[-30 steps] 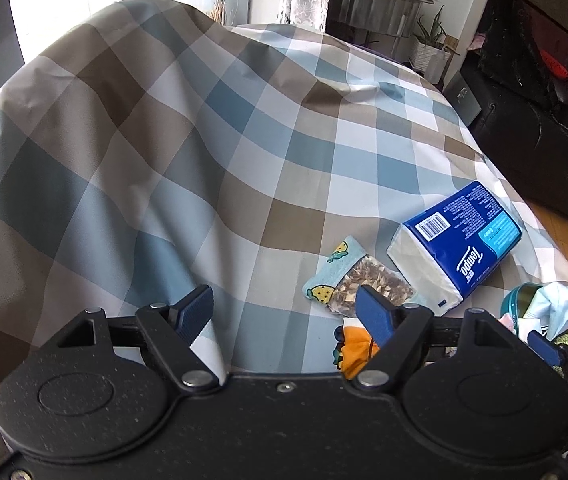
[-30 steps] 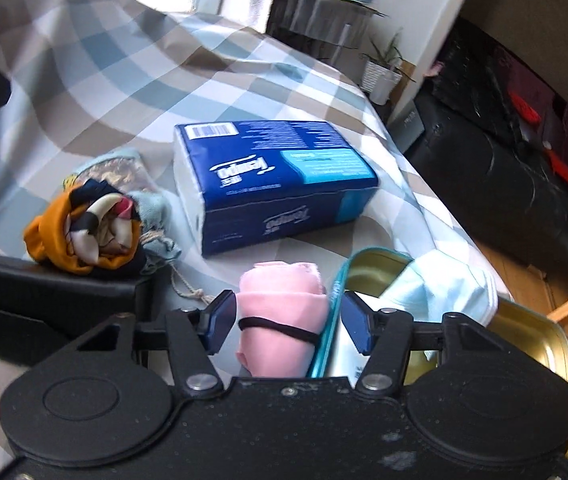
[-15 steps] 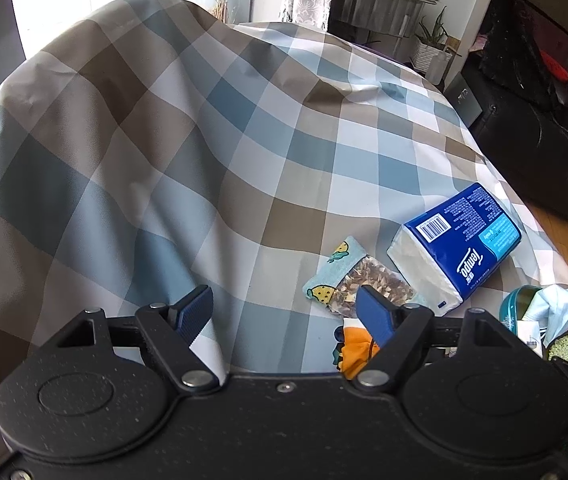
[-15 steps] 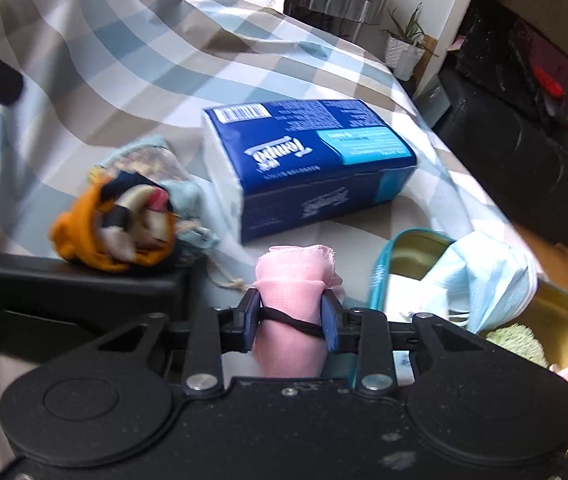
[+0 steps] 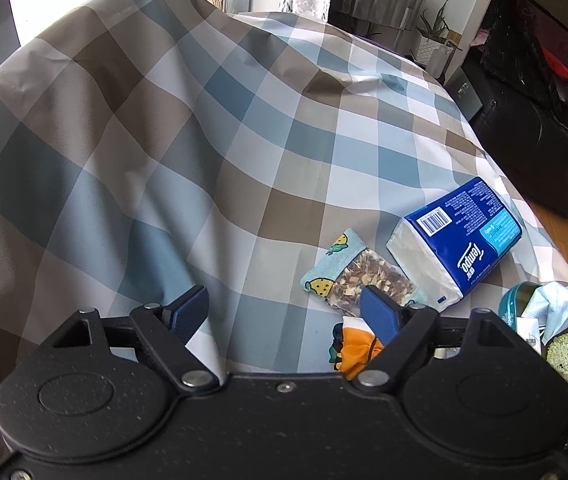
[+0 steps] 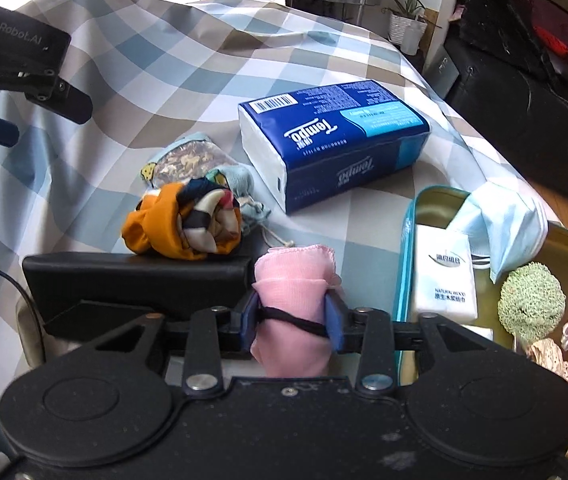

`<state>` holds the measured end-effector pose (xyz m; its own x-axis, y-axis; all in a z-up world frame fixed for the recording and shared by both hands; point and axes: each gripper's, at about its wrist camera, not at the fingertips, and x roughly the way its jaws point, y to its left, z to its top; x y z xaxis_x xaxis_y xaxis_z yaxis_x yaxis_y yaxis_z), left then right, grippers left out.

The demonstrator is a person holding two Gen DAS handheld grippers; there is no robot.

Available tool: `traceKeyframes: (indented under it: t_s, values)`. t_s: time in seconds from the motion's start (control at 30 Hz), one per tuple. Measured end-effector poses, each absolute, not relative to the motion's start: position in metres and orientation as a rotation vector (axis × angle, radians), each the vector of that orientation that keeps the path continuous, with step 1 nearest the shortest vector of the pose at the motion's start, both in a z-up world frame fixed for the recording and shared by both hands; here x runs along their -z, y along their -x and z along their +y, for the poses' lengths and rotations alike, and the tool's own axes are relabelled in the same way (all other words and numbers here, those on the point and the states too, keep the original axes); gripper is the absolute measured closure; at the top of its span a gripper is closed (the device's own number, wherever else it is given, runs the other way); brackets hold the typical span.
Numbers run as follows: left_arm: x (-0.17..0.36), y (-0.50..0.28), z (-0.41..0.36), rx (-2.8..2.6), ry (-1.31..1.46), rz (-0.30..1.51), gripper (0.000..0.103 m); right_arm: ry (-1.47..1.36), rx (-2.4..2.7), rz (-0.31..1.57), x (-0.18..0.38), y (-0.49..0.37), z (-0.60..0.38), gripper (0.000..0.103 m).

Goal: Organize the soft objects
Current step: 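Grasp the rolled pink towel with black band with the right gripper, then grasp the orange-and-white cloth bundle with the left gripper while the right lowers the pink towel onto the cloth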

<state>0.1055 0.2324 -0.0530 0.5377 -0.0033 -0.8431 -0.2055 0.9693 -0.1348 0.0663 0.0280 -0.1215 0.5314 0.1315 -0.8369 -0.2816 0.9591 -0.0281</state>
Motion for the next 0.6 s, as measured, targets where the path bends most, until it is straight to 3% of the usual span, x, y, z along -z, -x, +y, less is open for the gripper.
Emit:
traceKeyframes:
  t_s: [0.3, 0.6]
  values:
    - [0.058, -0.109, 0.235, -0.134, 0.251, 1.020, 0.024, 0.043, -0.155, 0.961, 0.091, -0.072, 0.015, 0.051]
    - [0.084, -0.130, 0.212, -0.024, 0.258, 1.104, 0.024, 0.058, -0.159, 0.970, 0.089, -0.072, 0.024, 0.049]
